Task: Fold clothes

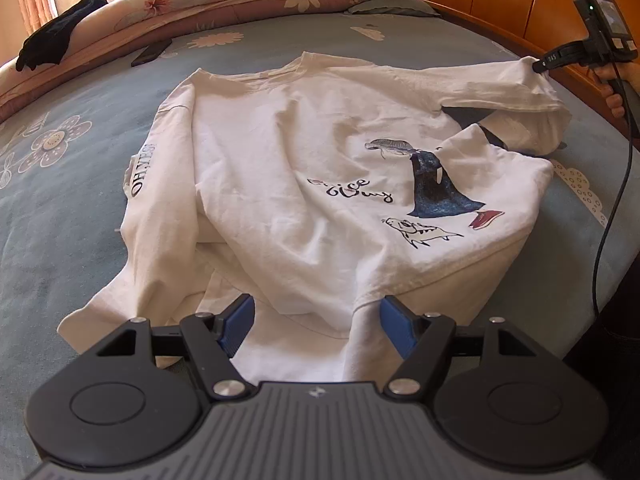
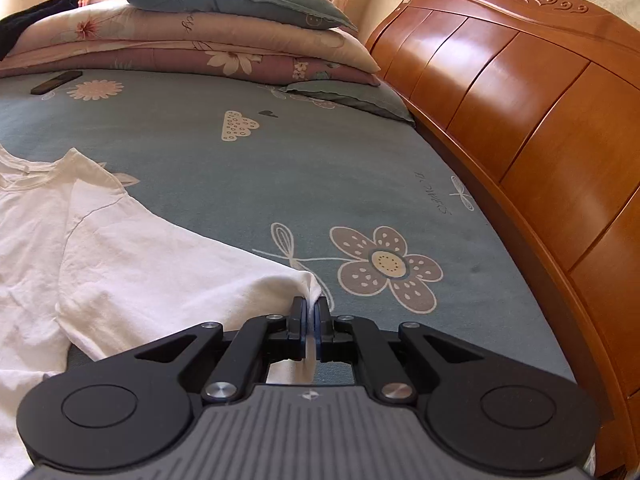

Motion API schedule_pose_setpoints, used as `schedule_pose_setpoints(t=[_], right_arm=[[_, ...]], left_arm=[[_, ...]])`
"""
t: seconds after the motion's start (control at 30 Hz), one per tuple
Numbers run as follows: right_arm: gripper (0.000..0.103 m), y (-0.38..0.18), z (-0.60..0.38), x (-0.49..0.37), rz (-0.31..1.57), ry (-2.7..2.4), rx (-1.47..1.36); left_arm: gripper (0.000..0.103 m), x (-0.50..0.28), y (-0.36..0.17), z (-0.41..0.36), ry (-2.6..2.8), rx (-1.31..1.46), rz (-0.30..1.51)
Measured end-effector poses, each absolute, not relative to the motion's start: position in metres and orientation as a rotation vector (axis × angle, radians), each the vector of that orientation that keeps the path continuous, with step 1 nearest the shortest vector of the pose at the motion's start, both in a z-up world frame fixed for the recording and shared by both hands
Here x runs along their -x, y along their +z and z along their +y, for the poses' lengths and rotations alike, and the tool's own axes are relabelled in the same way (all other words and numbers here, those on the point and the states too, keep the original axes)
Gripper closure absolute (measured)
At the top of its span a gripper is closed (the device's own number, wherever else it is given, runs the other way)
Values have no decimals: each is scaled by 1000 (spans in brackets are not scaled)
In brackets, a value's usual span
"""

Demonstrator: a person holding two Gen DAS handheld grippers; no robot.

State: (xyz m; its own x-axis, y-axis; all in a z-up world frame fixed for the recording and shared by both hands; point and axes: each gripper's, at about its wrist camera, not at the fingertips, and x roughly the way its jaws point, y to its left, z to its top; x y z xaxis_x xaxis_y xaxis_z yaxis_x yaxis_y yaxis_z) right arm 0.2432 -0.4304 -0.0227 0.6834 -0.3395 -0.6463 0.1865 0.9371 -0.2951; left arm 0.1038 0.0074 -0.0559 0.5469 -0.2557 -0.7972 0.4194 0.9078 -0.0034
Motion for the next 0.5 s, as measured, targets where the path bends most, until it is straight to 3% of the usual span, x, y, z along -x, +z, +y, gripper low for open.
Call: schedule_pose_setpoints(t=[0.43, 0.47, 0.5], right_arm=[[98, -44, -430, -307, 768, -471, 289], [97, -49, -428, -309, 783, -464, 290], [88, -54, -426, -309, 796, -453, 287]], left_arm=[[32, -107, -56, 8, -407, -179, 923], [32, -107, -56, 8, -408, -177, 925], [32, -108, -57, 8, -408, -171, 928]])
